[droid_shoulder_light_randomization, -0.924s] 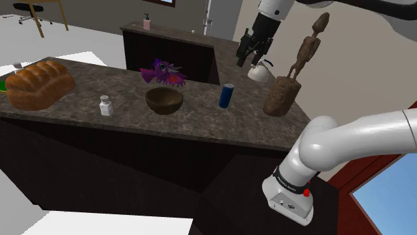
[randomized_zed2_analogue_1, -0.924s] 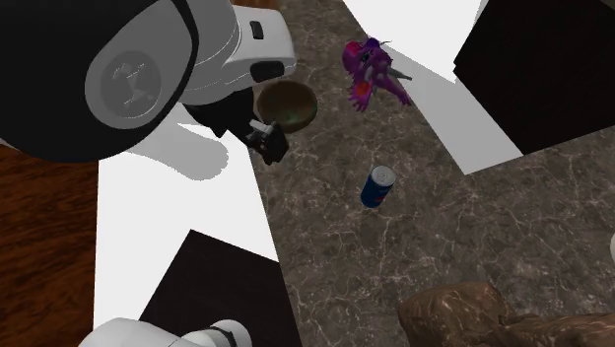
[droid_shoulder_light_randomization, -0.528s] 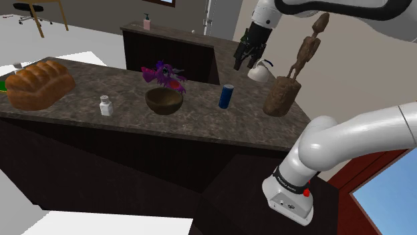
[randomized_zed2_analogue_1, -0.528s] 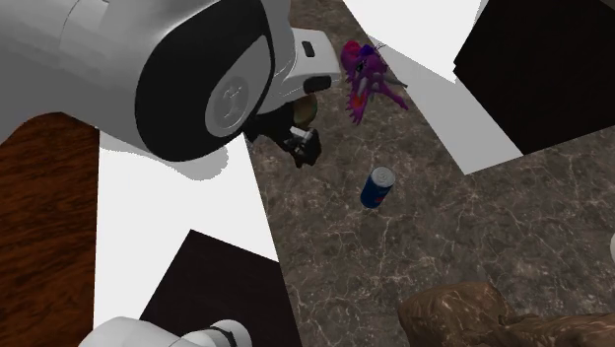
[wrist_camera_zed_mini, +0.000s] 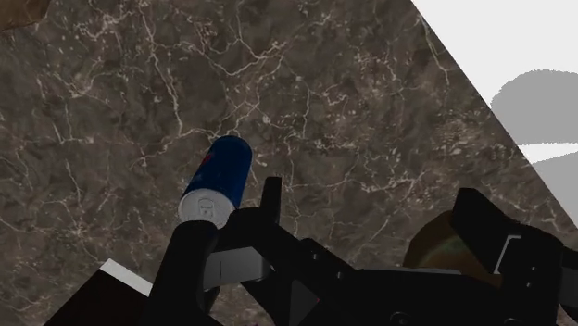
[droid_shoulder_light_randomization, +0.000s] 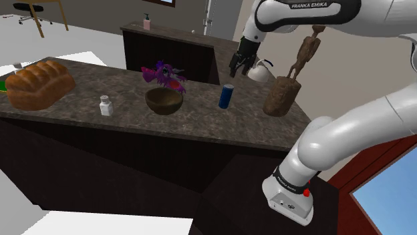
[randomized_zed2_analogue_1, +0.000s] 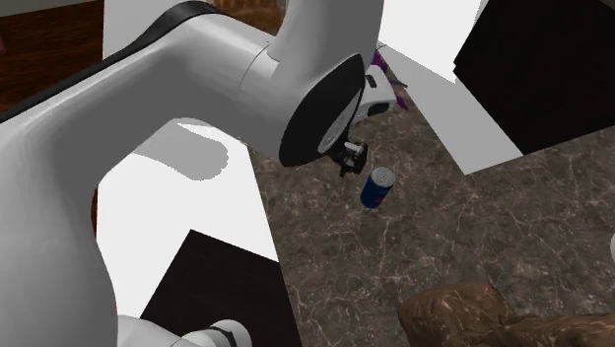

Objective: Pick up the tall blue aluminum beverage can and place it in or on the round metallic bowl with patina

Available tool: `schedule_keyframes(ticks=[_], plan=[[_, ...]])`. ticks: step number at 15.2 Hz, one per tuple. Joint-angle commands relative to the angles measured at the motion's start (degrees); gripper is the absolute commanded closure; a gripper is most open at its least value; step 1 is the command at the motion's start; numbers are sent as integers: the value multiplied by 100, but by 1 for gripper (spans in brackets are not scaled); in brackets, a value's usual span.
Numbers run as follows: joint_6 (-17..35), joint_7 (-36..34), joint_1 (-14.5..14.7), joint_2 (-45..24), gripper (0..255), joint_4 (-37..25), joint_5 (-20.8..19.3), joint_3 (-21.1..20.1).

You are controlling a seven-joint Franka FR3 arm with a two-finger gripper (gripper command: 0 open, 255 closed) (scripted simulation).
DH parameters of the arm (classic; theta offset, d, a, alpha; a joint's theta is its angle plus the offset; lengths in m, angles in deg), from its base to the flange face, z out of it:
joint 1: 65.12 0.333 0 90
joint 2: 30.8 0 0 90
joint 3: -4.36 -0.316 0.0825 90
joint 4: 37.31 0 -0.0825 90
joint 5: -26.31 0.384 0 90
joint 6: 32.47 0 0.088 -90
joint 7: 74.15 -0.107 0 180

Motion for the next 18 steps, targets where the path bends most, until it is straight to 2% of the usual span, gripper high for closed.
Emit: schedule_keyframes(ticks=[1, 7, 13, 18], plan=[[227, 245, -36, -365, 0, -92, -33, 194], [811, 921, -103, -1499, 0, -478, 47, 675], [1241, 1667, -215, -2774, 0, -1116, 386, 1042], [1567, 1777, -244, -3023, 0, -1009, 488, 1060]])
